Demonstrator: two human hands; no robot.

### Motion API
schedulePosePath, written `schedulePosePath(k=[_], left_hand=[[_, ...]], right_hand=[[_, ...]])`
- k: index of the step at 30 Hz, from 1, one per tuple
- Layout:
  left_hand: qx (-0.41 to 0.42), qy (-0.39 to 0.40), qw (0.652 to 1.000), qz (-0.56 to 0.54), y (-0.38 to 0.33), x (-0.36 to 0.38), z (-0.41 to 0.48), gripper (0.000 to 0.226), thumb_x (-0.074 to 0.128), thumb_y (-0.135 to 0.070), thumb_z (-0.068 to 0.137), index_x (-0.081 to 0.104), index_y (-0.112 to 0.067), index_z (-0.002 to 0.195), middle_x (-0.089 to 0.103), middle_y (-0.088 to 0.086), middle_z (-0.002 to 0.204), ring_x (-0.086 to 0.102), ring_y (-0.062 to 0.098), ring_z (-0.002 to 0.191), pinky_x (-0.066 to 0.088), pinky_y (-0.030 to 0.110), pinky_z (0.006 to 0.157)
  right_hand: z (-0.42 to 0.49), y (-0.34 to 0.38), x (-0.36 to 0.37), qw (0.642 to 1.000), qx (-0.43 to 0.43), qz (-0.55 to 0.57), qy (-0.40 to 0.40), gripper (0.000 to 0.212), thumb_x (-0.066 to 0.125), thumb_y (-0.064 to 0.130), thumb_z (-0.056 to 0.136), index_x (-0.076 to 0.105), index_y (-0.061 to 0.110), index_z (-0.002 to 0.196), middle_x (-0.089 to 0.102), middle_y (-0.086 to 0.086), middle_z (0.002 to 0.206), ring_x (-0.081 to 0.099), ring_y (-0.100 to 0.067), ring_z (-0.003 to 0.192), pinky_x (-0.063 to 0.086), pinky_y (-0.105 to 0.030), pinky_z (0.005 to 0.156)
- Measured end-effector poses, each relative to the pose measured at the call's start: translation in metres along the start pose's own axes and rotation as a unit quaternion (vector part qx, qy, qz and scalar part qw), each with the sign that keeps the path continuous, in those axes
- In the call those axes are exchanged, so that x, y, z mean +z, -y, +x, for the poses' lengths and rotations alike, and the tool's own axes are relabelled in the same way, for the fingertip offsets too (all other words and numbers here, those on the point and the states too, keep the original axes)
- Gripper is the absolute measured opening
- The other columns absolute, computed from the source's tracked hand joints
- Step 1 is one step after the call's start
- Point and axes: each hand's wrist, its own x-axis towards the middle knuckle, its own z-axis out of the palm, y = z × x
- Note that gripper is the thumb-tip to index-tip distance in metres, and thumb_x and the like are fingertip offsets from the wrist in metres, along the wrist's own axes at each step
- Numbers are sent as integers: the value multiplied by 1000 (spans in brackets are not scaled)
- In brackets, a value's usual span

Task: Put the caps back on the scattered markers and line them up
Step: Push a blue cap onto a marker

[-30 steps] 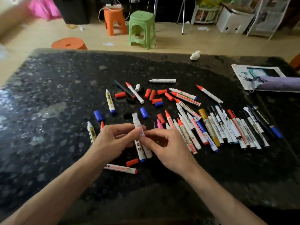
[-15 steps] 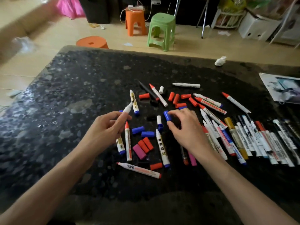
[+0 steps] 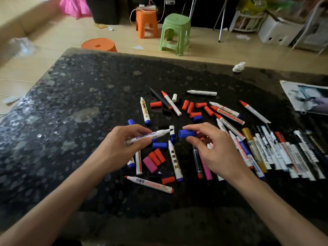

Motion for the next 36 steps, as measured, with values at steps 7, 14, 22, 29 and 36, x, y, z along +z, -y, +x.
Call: schedulePosePath(k=[7,14,22,29,36], left_hand=[[17,17,999,29,-10,5,-3,16,70,-47,88,75,-46,103,75,-18,89,72,28,83,57,48,78],[75,53,996,20,-17,10,-2,33,63,-59,83,76,-44,109,77,-7,85,71,24,75,57,52,75],[105,26,994,34,-18,19,-1,25,67,-40,92,78,-37,114,74,-9,90,70,18,83,55,47,80],[80,13,989,122,-8,7,5,16,64,-38,97,75,-42,107,72,-15,75,64,14,60,53,37,57],[51,-17,996,66,12,-6,9,11,47,-39,105,56,-35,101,63,3,75,57,30,66,50,57,64]], right_hand=[[-7,4,2,999,-29,15,-7,30,69,27,98,70,30,128,63,20,109,63,-6,98,52,-23,82],[-13,11,7,998,-57,13,11,29,64,34,100,70,27,127,69,18,109,64,0,100,49,-17,84],[-21,9,7,997,-44,60,-8,36,61,41,97,72,23,127,68,26,100,68,2,94,46,-6,83],[-6,-11,-8,999,28,42,20,22,61,39,100,71,33,118,71,15,91,69,-4,89,56,-26,81],[-4,-19,13,992,55,-113,1,28,70,36,96,72,28,123,63,14,112,55,-1,110,42,-21,96]])
